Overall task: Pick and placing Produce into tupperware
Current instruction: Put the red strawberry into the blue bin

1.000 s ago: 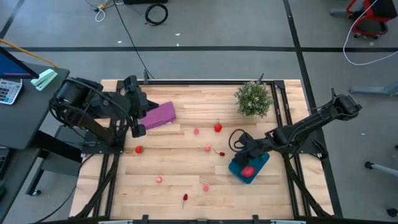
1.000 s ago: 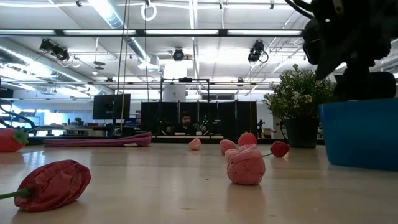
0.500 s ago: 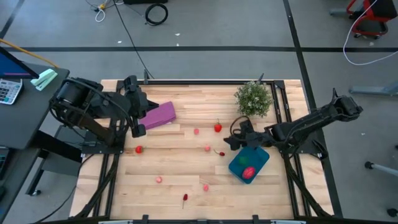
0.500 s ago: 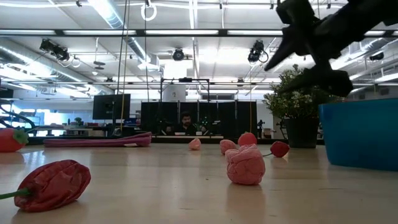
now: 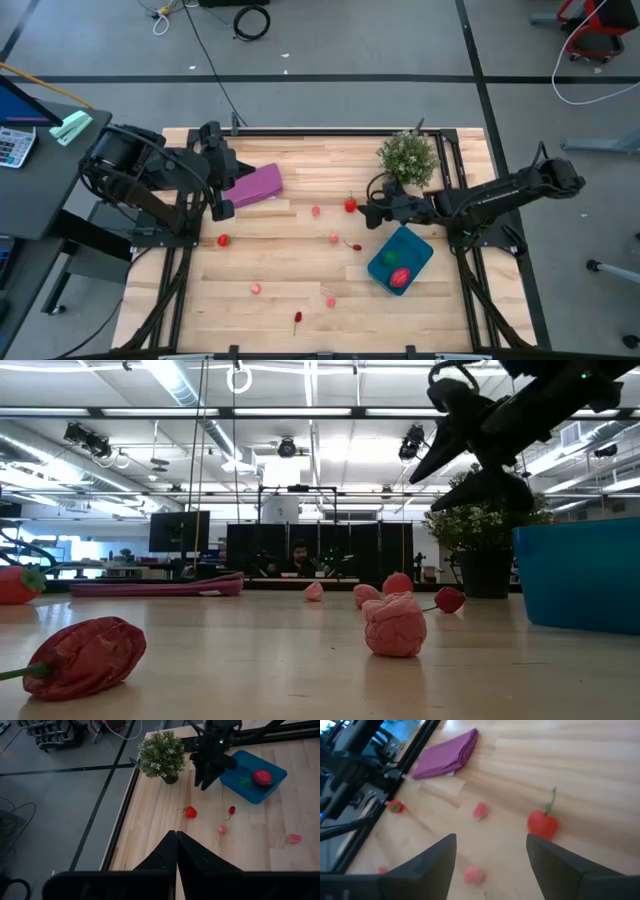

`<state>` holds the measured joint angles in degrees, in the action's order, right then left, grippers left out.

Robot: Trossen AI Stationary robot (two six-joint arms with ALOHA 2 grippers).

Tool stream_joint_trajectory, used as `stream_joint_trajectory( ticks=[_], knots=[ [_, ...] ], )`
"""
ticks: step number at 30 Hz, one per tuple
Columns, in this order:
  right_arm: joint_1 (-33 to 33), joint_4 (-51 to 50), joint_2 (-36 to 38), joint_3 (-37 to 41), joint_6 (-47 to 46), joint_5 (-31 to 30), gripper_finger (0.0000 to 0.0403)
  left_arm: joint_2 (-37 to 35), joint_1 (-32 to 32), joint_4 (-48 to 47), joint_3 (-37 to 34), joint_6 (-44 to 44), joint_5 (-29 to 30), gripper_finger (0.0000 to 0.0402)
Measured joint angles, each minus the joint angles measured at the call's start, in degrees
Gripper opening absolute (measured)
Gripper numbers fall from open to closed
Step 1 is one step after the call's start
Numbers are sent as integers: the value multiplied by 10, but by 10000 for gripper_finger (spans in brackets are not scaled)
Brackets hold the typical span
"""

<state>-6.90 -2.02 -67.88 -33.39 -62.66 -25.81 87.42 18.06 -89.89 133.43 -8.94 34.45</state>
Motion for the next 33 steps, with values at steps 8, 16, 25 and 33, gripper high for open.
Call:
stream_joint_trajectory(
  ticks=[8, 16, 25, 33],
  knots=[
    [46, 0, -10, 0, 8, 62, 250, 0, 0, 0, 0, 21, 0, 16],
    [73, -3, -110, -9, -34, 137, 250, 0, 0, 0, 0, 22, 0, 10],
    [129, 1, -179, -65, 13, 160, 245, 0, 0, 0, 0, 30, 0, 27],
    [190, -16, -199, -80, 58, 175, 233, 0, 0, 0, 0, 42, 0, 7]
  ],
)
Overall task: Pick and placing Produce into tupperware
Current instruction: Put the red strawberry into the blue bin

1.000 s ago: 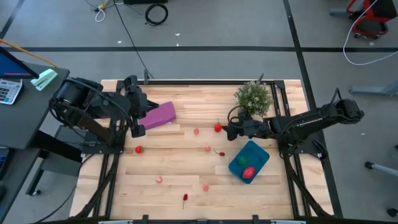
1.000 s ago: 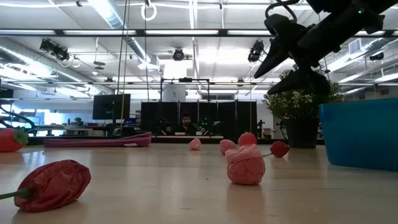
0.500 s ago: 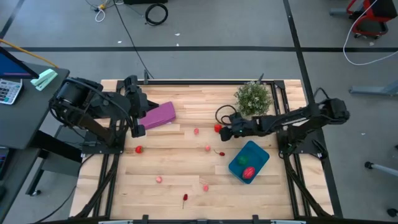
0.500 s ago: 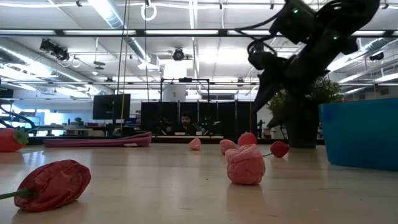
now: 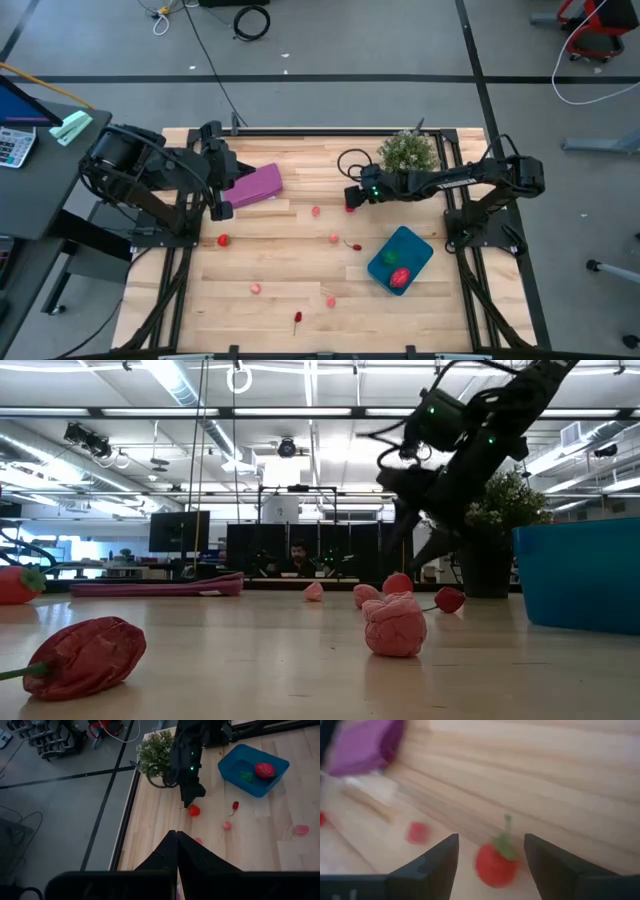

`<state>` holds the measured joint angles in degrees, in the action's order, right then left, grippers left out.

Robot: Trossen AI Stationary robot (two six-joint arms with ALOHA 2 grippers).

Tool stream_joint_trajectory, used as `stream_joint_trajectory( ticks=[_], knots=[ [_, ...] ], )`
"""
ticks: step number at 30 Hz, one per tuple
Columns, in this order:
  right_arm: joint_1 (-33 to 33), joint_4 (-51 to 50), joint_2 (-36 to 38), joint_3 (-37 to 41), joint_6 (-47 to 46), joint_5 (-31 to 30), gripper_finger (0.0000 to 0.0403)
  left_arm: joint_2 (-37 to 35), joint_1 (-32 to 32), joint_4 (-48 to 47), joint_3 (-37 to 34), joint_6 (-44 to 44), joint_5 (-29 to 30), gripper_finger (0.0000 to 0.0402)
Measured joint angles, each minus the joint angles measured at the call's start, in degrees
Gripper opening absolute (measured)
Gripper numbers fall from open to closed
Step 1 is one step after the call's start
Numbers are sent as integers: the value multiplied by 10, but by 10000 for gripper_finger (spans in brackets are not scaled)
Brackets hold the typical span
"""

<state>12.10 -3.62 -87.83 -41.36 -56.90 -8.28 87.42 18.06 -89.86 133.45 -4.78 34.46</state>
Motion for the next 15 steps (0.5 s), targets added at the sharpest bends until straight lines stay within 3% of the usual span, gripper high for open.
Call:
stream_joint_trajectory(
  ticks=[9, 15],
  knots=[
    [9, 14, -44, 0, 18, 5, 224, 0, 0, 0, 0, 1, 0, 25],
    [10, 20, -46, 0, 26, 0, 218, 0, 0, 0, 0, 1, 0, 16]
  ],
)
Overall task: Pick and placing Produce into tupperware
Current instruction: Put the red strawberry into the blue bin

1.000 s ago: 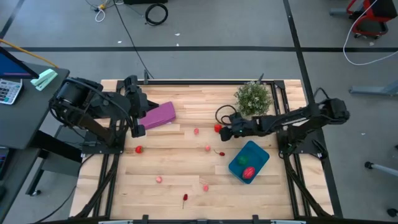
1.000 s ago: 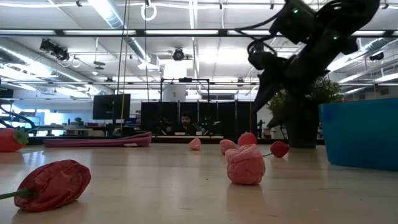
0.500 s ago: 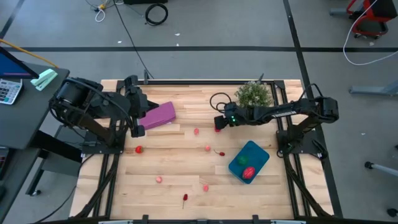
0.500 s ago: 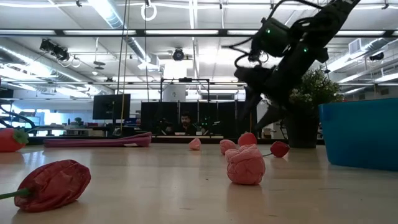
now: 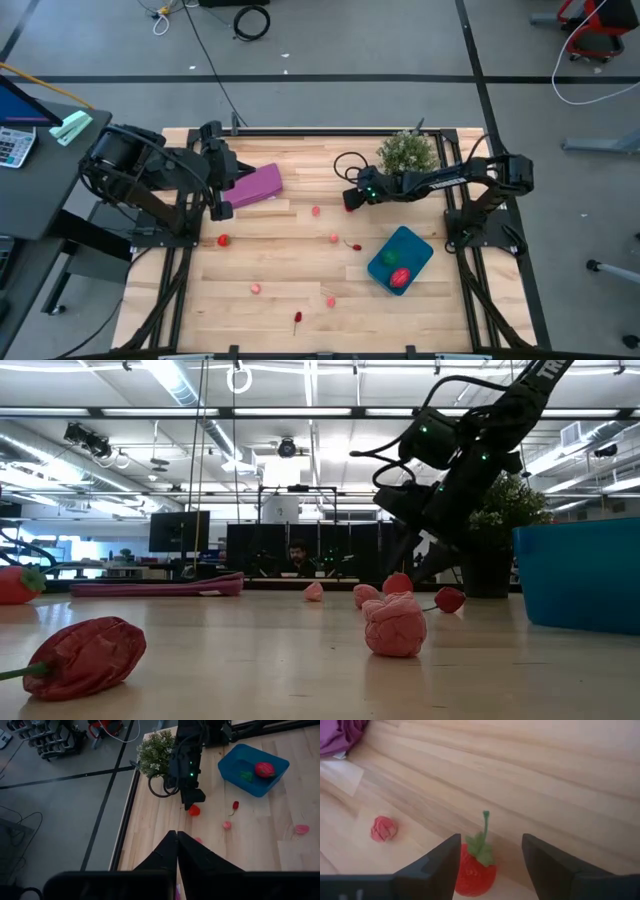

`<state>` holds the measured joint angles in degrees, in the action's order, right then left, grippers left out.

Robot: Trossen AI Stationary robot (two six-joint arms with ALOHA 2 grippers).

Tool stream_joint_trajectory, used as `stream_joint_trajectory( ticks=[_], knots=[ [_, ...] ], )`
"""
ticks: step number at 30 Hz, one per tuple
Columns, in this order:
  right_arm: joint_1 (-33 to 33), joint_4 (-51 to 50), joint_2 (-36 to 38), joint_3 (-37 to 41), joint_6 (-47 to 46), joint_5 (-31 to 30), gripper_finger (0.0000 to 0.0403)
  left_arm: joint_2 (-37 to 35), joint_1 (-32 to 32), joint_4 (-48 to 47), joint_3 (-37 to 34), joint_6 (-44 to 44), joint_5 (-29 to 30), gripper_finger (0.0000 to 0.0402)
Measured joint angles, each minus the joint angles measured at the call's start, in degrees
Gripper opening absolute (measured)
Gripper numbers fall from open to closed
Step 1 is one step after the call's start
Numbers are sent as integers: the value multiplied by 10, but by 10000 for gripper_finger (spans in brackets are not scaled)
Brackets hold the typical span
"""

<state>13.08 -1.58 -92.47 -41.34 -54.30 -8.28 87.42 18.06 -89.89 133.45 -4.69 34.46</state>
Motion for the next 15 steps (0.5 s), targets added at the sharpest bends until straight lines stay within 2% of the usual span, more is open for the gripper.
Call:
stream_joint_trajectory(
  ticks=[6, 15],
  knots=[
    [-4, 6, -3, 0, -9, -1, 202, 0, 0, 0, 0, 0, 0, 7],
    [-8, 64, -54, 0, -7, 0, 176, 0, 0, 0, 0, -2, 0, 24]
  ],
)
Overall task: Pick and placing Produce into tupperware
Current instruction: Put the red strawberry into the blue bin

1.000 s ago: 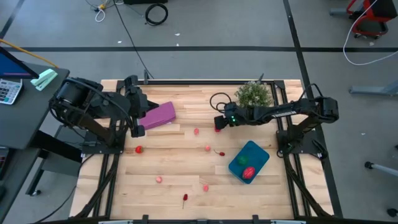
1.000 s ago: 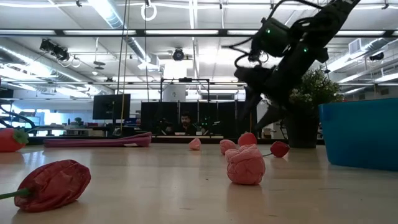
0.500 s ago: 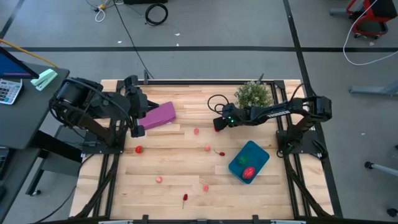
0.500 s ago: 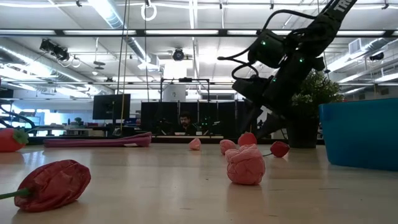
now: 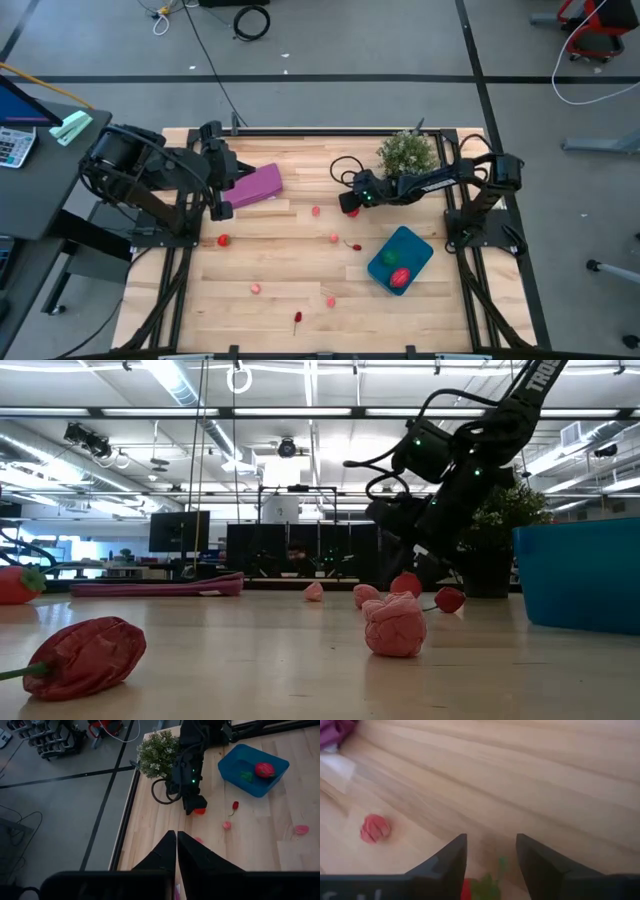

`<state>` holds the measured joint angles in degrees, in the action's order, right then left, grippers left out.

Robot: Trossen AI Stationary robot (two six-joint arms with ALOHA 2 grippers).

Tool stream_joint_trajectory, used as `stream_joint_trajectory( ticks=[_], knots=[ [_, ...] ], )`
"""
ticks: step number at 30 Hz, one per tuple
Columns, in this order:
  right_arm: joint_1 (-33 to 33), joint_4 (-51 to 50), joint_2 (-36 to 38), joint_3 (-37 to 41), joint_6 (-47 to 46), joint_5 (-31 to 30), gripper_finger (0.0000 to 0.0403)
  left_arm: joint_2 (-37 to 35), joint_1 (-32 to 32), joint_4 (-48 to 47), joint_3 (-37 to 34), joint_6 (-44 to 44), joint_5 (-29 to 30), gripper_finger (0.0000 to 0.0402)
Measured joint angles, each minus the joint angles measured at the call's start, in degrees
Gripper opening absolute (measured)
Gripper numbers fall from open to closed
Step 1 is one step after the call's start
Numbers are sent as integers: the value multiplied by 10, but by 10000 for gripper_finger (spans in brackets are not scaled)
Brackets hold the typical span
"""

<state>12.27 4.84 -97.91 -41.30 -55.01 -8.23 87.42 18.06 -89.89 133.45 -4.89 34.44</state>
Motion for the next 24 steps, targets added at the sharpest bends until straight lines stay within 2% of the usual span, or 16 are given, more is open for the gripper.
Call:
stream_joint_trajectory(
  ticks=[8, 17, 24],
  knots=[
    [-2, -5, 4, 0, 11, 4, 157, 0, 0, 0, 0, 0, 0, 7],
    [-24, -25, 4, 0, 8, 9, 138, 0, 0, -1, 0, 1, 0, 23],
    [-37, -26, 5, 0, 10, 9, 124, 0, 0, -1, 0, -1, 0, 9]
  ],
)
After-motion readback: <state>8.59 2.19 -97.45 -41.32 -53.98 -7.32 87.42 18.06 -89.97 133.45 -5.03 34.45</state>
